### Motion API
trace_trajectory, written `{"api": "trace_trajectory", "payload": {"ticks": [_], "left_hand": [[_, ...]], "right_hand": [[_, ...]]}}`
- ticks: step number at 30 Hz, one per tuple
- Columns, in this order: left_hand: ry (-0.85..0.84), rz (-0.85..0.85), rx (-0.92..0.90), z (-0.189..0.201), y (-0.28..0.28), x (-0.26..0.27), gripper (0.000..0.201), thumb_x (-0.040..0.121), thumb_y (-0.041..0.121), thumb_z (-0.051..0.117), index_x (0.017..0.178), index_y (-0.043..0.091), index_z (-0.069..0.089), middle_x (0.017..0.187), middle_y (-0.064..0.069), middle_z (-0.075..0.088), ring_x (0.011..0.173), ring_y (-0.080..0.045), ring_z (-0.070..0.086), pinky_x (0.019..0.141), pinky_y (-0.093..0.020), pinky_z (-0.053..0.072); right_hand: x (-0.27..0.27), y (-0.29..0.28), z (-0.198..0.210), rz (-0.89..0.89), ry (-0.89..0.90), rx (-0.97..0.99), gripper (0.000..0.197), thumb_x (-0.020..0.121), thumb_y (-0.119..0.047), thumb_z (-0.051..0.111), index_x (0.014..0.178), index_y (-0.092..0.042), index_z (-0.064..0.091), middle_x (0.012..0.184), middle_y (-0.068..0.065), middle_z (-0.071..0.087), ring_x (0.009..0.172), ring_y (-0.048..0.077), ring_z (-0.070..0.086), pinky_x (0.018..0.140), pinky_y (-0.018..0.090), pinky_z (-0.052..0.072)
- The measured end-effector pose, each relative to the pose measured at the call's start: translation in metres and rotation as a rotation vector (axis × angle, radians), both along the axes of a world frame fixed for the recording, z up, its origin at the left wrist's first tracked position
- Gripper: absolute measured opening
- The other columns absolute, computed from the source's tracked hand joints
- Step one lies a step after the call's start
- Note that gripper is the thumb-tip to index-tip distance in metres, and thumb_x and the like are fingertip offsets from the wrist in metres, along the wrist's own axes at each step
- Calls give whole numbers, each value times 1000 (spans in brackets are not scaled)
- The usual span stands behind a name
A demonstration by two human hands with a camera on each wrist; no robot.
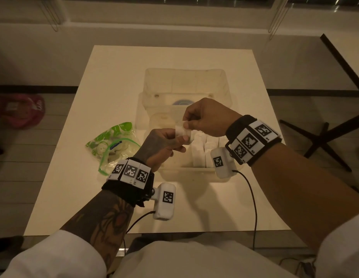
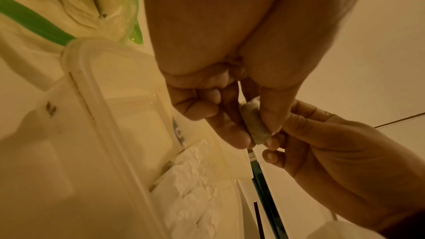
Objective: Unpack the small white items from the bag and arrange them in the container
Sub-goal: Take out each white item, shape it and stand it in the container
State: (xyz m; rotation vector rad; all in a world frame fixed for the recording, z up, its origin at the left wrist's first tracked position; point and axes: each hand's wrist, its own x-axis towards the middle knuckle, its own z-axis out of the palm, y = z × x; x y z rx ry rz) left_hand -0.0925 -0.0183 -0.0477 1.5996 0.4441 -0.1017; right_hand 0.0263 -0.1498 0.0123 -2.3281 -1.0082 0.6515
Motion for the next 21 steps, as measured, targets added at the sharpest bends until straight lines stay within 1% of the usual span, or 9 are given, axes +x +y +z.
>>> {"api": "trace_trajectory", "payload": {"ticks": [2,4,8,11,14,16,18,19,21], "left_hand": [[1,4,34,0,0,0,20,88,27,68,102,13,73,92,1,76,76,-13,70,63,-28,43],[5,-7,45,0,0,-1,20,88,28,68,102,14,73,92,2,76,77,-13,71,63,-28,44],[37,-29,41,-1,1,-3,25,88,33,67,107,16,71,97,5,75,84,-14,72,66,-29,46],[51,18,51,-3,2,-5,25,88,32,67,108,17,70,95,4,75,81,-15,73,62,-28,47],[88,82,100,-6,5,-7,13,90,24,66,98,15,70,92,0,74,76,-17,73,54,-21,45],[117,91,150,-9,6,-8,9,89,20,65,93,14,70,90,-1,73,71,-16,72,51,-17,43],[145,73,175,-11,7,-10,8,89,20,65,91,13,70,88,-2,73,67,-14,69,53,-18,44],[158,55,191,-12,7,-11,9,89,20,65,91,12,70,87,-3,73,65,-13,67,55,-20,46],[182,23,224,-14,6,-14,12,90,22,64,91,11,70,84,-4,73,61,-13,64,62,-26,51]], "right_hand": [[0,1,0,-7,-4,5,5,88,-20,69,85,-17,70,70,-9,61,59,0,53,58,14,43],[0,2,-1,-2,1,-2,3,88,-19,69,87,-17,70,74,-6,61,64,5,53,62,19,45],[1,0,-3,-7,10,-23,2,88,-20,69,87,-19,70,74,-7,61,65,6,53,62,18,44],[5,-3,-5,-30,22,-34,4,88,-20,68,84,-19,68,74,-6,63,64,7,56,63,19,47],[12,-4,-10,-77,29,-27,7,89,-18,67,82,-20,67,78,-3,66,68,10,60,64,21,49],[17,-2,-17,-111,-10,-44,5,88,-18,68,83,-20,68,82,-4,65,70,6,57,65,18,44],[22,2,-25,-145,-30,-72,1,86,-18,70,86,-19,71,82,-6,63,71,2,54,66,17,41],[24,5,-29,-157,-31,-89,4,86,-17,70,89,-17,73,83,-6,63,72,3,54,69,18,42],[29,11,-37,-168,-37,-131,11,85,-17,71,94,-13,75,88,-3,65,79,8,55,77,22,45]]}}
